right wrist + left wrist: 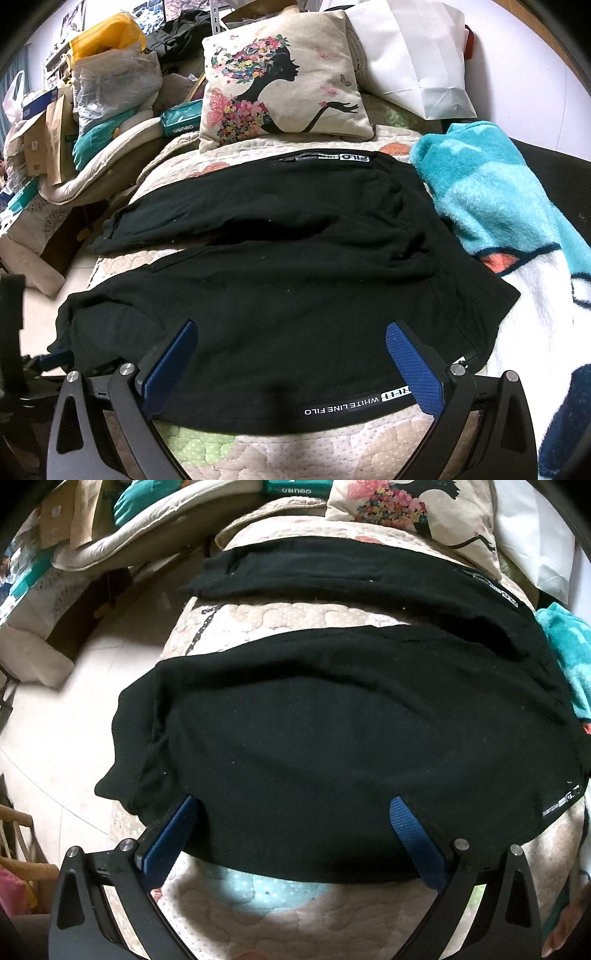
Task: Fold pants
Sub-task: 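Close both grippers on the waistband edge of the black pants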
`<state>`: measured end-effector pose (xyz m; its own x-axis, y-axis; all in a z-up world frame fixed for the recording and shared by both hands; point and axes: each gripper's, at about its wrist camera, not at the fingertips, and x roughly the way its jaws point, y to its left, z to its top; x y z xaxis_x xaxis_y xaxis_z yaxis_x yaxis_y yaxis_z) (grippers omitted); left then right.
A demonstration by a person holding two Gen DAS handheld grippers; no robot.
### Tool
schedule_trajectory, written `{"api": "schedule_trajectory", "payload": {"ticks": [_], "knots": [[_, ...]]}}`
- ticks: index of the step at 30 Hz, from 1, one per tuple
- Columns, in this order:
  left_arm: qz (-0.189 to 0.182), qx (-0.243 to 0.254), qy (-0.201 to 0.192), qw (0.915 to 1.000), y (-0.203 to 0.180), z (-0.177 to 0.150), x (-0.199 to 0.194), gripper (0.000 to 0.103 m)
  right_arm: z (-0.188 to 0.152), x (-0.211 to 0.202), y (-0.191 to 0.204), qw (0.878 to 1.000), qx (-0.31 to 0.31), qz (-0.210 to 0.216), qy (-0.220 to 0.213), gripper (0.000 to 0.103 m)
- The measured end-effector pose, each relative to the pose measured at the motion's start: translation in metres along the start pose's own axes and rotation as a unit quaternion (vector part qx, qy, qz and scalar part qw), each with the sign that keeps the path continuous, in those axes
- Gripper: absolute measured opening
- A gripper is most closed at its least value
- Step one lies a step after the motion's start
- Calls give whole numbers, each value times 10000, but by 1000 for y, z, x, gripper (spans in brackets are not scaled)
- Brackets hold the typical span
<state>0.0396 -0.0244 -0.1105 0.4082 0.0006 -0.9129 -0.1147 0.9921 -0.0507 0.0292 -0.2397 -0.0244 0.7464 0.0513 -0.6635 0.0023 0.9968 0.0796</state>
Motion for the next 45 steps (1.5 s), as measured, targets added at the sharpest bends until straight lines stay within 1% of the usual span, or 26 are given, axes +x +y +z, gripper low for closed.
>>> {"api": "schedule_trajectory", "payload": {"ticks": [3,6,11,12,15,17,19,22,24,27,29,30,32,36,40,41,43,45], "knots": [[-5,6,-2,10000,1,-4,3,103,-1,-1,2,10000,-3,10,-8,103],[-146,-24,-45,9999,4,-8,2,103,-1,-1,3,10000,-3,10,-16,103],[-144,167,-3,9998,2,-11,-2,103,3,-3,3,10000,-41,-4,1,103],[-177,155,-15,9997,3,-11,-4,103,3,-4,4,10000,-47,3,-16,103],[-477,95,-194,9986,4,-10,-15,102,8,-10,4,9999,-93,26,-97,103],[-566,40,-428,9975,8,-7,-25,102,13,-18,4,9996,-136,23,-251,103],[-526,32,-619,9967,11,-3,-38,100,22,-29,5,9988,-226,21,-437,103],[-511,-63,-896,9946,19,4,-63,100,41,-50,6,9965,-404,-4,-727,103],[-566,-95,-1122,9920,22,12,-82,100,58,-70,6,9928,-557,-55,-1062,103],[-581,5,-1484,9872,24,34,-105,100,83,-93,4,9849,-775,-190,-1538,103],[-558,131,-1587,9857,26,50,-109,100,100,-95,4,9829,-935,-67,-1584,103],[-521,171,-1587,9858,29,61,-108,100,111,-90,4,9832,-1097,24,-1460,103],[-496,229,-1578,9859,34,84,-100,100,130,-73,3,9858,-1313,39,-1048,103],[-506,286,-1503,9869,49,125,-74,100,160,-24,-13,9894,-1361,350,-367,103],[-758,171,-1269,9889,68,160,-36,99,180,37,-25,9871,-1407,724,240,103],[-809,95,-1172,9898,73,170,-24,97,181,49,-27,9859,-1448,764,353,103],[-894,18,-999,9910,80,186,-2,80,188,83,-30,9808,-1682,761,627,102],[-909,15,-838,9923,86,201,20,79,193,112,-33,9755,-1902,736,824,102]]}}
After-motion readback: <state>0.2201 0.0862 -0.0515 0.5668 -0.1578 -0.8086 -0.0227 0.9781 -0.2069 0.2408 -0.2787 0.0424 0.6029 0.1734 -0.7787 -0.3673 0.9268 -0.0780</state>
